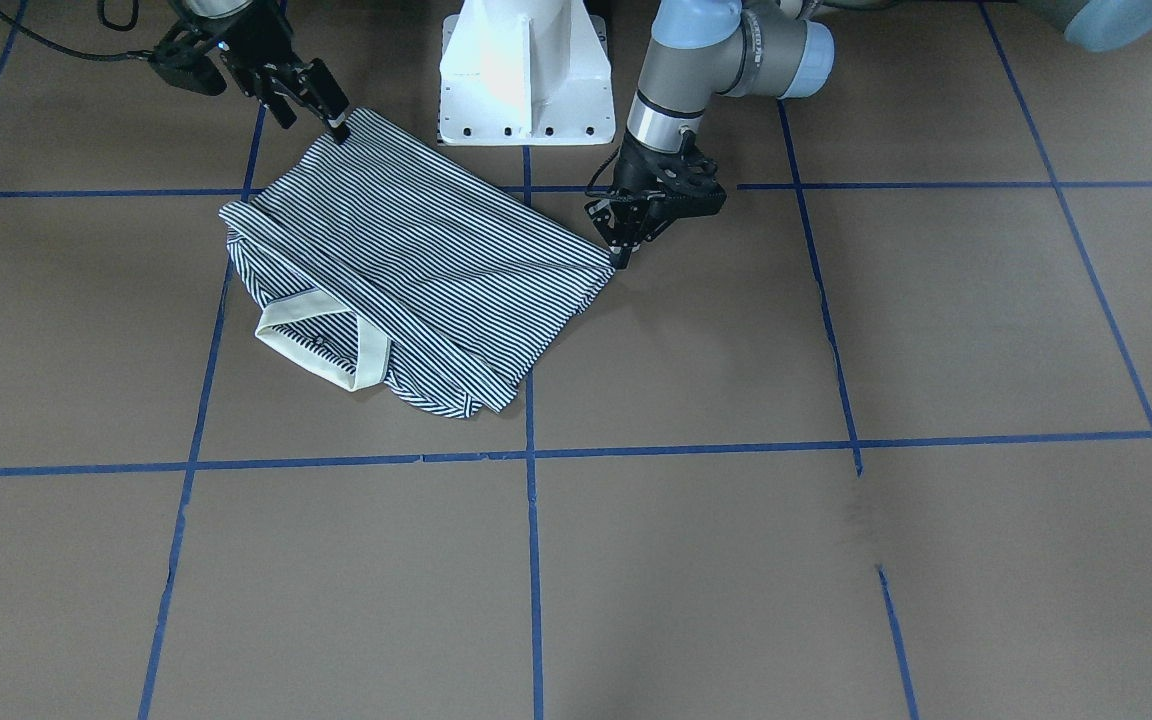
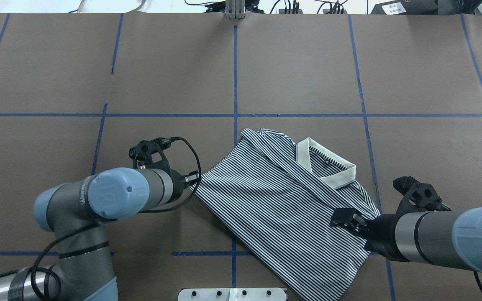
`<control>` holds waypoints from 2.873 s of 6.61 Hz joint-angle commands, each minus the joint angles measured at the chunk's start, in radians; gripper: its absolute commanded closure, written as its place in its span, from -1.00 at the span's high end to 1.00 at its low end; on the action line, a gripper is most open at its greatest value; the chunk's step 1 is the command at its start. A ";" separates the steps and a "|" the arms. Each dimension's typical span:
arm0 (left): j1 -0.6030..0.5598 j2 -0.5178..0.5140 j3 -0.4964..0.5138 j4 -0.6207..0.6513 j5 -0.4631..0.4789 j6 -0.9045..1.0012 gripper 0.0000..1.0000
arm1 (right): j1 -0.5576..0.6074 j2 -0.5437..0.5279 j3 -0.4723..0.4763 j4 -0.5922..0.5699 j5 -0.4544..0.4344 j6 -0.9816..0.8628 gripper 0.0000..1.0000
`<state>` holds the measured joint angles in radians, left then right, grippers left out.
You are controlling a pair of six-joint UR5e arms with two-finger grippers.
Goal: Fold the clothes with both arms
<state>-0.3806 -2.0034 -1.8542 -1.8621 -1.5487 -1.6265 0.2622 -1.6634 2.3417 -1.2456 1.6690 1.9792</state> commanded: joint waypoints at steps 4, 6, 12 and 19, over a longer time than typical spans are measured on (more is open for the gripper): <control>-0.351 -0.334 0.678 -0.361 -0.008 0.242 -1.00 | 0.021 0.002 -0.005 0.000 0.000 0.001 1.00; -0.395 -0.385 0.841 -0.498 -0.036 0.269 -0.89 | 0.043 0.062 -0.033 0.000 -0.002 0.000 1.00; -0.411 -0.040 0.313 -0.488 -0.226 0.263 -0.39 | 0.066 0.624 -0.532 -0.179 -0.081 -0.260 1.00; -0.402 -0.051 0.313 -0.486 -0.226 0.229 -0.36 | 0.022 0.622 -0.605 -0.181 -0.089 -0.085 0.40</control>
<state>-0.7834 -2.0507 -1.5424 -2.3490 -1.7748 -1.3765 0.2900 -1.0362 1.7382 -1.4224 1.5802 1.8745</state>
